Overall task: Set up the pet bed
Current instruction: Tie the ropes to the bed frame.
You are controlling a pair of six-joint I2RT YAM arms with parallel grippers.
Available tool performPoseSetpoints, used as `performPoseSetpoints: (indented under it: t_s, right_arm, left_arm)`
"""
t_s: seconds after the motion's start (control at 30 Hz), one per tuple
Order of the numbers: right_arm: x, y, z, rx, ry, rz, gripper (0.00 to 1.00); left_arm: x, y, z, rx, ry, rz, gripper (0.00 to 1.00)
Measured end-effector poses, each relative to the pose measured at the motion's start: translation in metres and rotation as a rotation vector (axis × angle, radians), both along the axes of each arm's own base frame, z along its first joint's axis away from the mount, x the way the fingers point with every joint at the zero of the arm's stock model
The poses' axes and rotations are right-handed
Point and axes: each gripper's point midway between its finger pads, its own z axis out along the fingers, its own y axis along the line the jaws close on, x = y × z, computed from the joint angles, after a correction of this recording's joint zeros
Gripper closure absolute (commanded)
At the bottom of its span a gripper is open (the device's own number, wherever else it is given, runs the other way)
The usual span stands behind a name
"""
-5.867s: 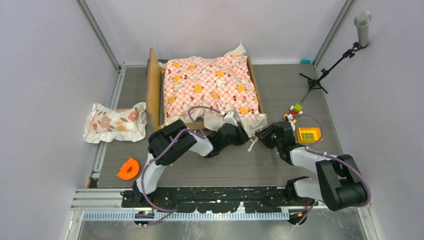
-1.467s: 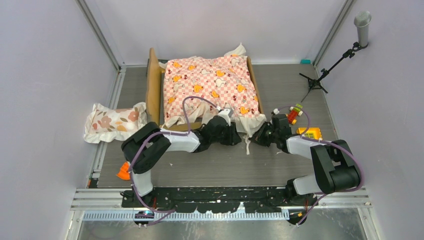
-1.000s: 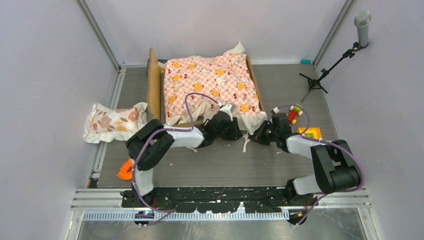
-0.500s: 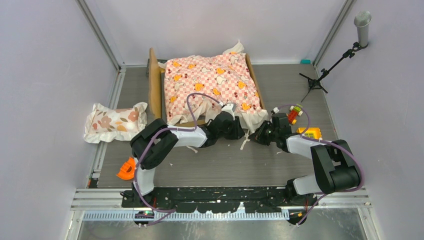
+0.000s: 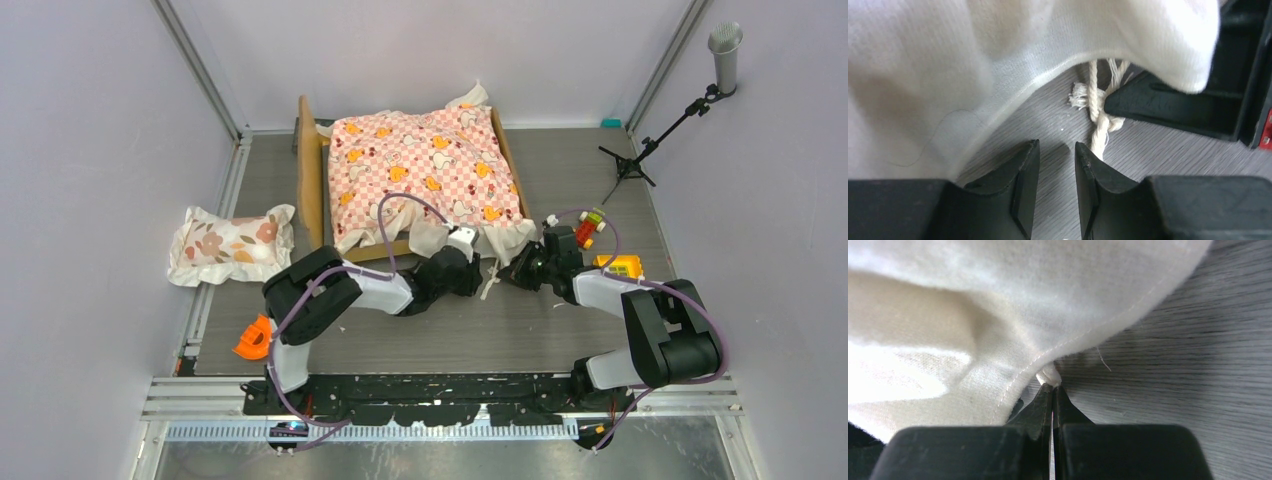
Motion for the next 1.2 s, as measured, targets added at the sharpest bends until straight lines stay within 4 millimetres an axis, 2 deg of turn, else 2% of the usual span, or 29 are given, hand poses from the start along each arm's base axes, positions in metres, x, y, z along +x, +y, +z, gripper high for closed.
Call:
performPoseSetpoints:
  t_s: [0.33,0.53,0.67,0.77,0.83,0.9,1.03,1.2]
  right_arm:
    - [0.000,0.000,0.000,0.000,0.000,0.000,0.98]
    - [0.000,0.000,0.000,0.000,0.000,0.001,0.98]
    - [-0.001,0.000,-0.001,-0.001,0.003,0.001,0.98]
    - [-0.002,0.000,-0.001,-0.003,0.008,0.002,0.98]
    - [-0.002,0.000,-0.001,-0.004,0.009,0.004,0.98]
    - [-0.003,0.000,-0.002,-0.004,0.011,0.004,0.98]
    - [-0.003,0.000,-0.002,-0.003,0.012,0.006,0.98]
    - [-0.003,0.000,-0.002,-0.003,0.012,0.007,0.98]
  left_arm:
    - [0.000,0.017,-0.005,0.164,-0.340,-0.236,0.68]
    - [-0.014,0.014,-0.003,0.199,-0.527,-0.473,0.68]
    - [-0.022,0.009,0.000,0.123,-0.544,-0.655,0.63]
    - [-0.009,0.015,0.007,0.045,-0.545,-0.732,0.55]
    - [0.000,0.019,0.011,0.010,-0.543,-0.761,0.44]
    - [0.003,0.016,0.014,-0.015,-0.546,-0.803,0.41]
    - [-0.014,0.004,0.017,-0.049,-0.556,-0.902,0.40]
    - [-0.035,-0.002,0.001,0.027,-0.487,-0.996,0.40]
